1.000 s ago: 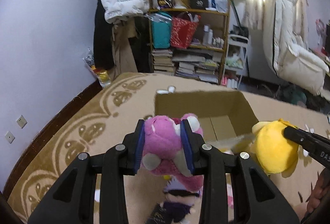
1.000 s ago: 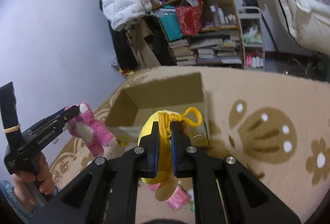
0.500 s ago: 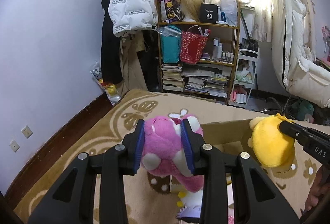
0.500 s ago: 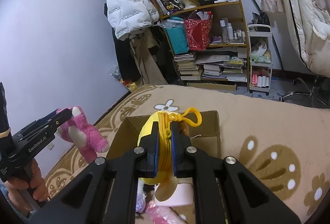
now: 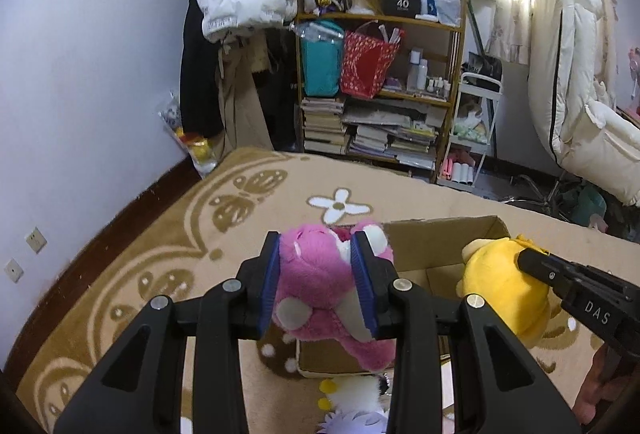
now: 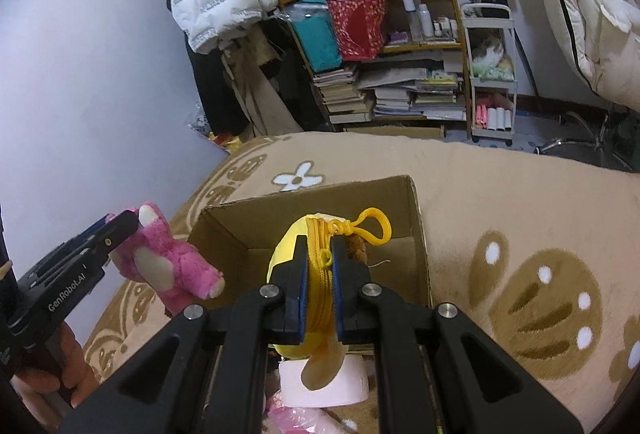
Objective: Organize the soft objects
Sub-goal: 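Close the right tool on the yellow dog while the left tool grips the pink bear, lift both, then release the yellow dog into the box while the left tool drops the pink bear in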
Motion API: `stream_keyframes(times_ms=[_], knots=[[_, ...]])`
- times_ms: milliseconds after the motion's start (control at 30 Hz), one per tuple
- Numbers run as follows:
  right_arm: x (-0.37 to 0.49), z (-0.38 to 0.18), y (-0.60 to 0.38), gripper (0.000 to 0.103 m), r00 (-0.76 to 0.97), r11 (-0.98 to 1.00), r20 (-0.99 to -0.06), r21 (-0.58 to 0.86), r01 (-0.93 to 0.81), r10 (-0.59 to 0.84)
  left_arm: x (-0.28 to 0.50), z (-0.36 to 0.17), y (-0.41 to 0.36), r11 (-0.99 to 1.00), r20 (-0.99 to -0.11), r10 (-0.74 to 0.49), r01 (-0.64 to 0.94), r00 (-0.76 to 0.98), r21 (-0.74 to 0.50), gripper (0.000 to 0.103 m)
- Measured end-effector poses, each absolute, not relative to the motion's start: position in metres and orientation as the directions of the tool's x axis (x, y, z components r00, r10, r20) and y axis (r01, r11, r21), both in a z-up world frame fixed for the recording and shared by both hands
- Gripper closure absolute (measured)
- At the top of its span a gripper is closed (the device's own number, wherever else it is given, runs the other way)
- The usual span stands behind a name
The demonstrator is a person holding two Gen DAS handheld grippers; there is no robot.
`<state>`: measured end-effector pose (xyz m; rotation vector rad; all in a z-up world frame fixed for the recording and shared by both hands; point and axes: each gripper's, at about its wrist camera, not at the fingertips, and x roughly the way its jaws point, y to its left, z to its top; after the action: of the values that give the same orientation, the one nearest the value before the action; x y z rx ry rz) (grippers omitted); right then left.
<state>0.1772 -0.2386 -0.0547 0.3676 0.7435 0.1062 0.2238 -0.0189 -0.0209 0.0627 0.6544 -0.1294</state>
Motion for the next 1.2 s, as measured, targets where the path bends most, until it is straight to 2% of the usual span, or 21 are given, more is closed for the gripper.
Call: stream_keyframes(times_ms=[167, 400, 433, 467, 500, 533, 600, 700, 733, 767, 800, 833, 900, 967, 1033, 1200], knots=[[0.182, -0.063, -0.241, 0.091, 0.707, 0.919, -0.667, 0.39, 0.062, 0.236, 0.232, -0.038, -0.028, 0.992, -0.651, -0.037, 0.105, 0.758, 0.065, 0.069], [0.184, -0.063, -0.234, 0.084, 0.68, 0.93, -0.697, 0.362, 0.062, 0.226, 0.238, -0.045, -0.028, 0.993, -0.687, -0.047, 0.109, 0.725, 0.048, 0.069], [0.183, -0.061, -0.232, 0.083, 0.681, 0.934, -0.697, 0.352, 0.055, 0.223, 0.238, -0.045, -0.027, 0.994, -0.689, -0.042, 0.102, 0.723, 0.046, 0.067], [0.183, -0.06, -0.231, 0.082, 0.68, 0.935, -0.697, 0.351, 0.047, 0.227, 0.238, -0.044, -0.025, 0.994, -0.69, -0.039, 0.097, 0.723, 0.045, 0.061], [0.183, -0.058, -0.231, 0.076, 0.68, 0.935, -0.696, 0.351, 0.04, 0.232, 0.237, -0.043, -0.024, 0.995, -0.692, -0.033, 0.09, 0.721, 0.046, 0.056], [0.181, -0.057, -0.23, 0.065, 0.679, 0.937, -0.696, 0.348, 0.038, 0.231, 0.236, -0.041, -0.022, 0.995, -0.689, -0.029, 0.087, 0.724, 0.05, 0.048], [0.177, -0.052, -0.23, 0.052, 0.687, 0.939, -0.692, 0.341, 0.039, 0.223, 0.232, -0.037, -0.021, 0.995, -0.678, -0.016, 0.081, 0.735, 0.065, 0.047], [0.172, -0.046, -0.233, 0.043, 0.697, 0.938, -0.683, 0.344, 0.046, 0.216, 0.223, -0.03, -0.019, 0.992, -0.669, -0.014, 0.096, 0.743, 0.086, 0.044], [0.17, -0.044, -0.234, 0.037, 0.7, 0.935, -0.681, 0.349, 0.053, 0.215, 0.22, -0.029, -0.019, 0.991, -0.666, -0.012, 0.099, 0.746, 0.093, 0.036], [0.168, -0.042, -0.236, 0.035, 0.704, 0.932, -0.677, 0.357, 0.056, 0.217, 0.217, -0.027, -0.019, 0.99, -0.662, -0.008, 0.098, 0.75, 0.1, 0.019], [0.165, -0.04, -0.239, 0.029, 0.71, 0.928, -0.669, 0.369, 0.058, 0.221, 0.214, -0.026, -0.019, 0.989, -0.661, -0.009, 0.103, 0.75, 0.103, 0.014], [0.163, -0.038, -0.242, 0.022, 0.713, 0.923, -0.664, 0.381, 0.062, 0.226, 0.21, -0.024, -0.019, 0.989, -0.658, -0.012, 0.108, 0.753, 0.105, 0.013], [0.158, -0.035, -0.247, 0.016, 0.722, 0.915, -0.654, 0.397, 0.074, 0.225, 0.202, -0.018, -0.02, 0.986, -0.64, -0.012, 0.115, 0.768, 0.121, 0.012], [0.151, -0.031, -0.253, 0.011, 0.731, 0.907, -0.644, 0.413, 0.084, 0.226, 0.197, -0.015, -0.022, 0.983, -0.641, -0.016, 0.131, 0.768, 0.131, 0.003], [0.144, -0.029, -0.257, 0.001, 0.733, 0.904, -0.643, 0.418, 0.092, 0.222, 0.191, -0.012, -0.022, 0.98, -0.644, -0.015, 0.138, 0.765, 0.14, 0.001], [0.132, -0.028, -0.262, 0.0, 0.706, 0.897, -0.661, 0.434, 0.083, 0.254, 0.178, -0.01, -0.021, 0.98, -0.653, -0.039, 0.157, 0.757, 0.123, 0.001]])
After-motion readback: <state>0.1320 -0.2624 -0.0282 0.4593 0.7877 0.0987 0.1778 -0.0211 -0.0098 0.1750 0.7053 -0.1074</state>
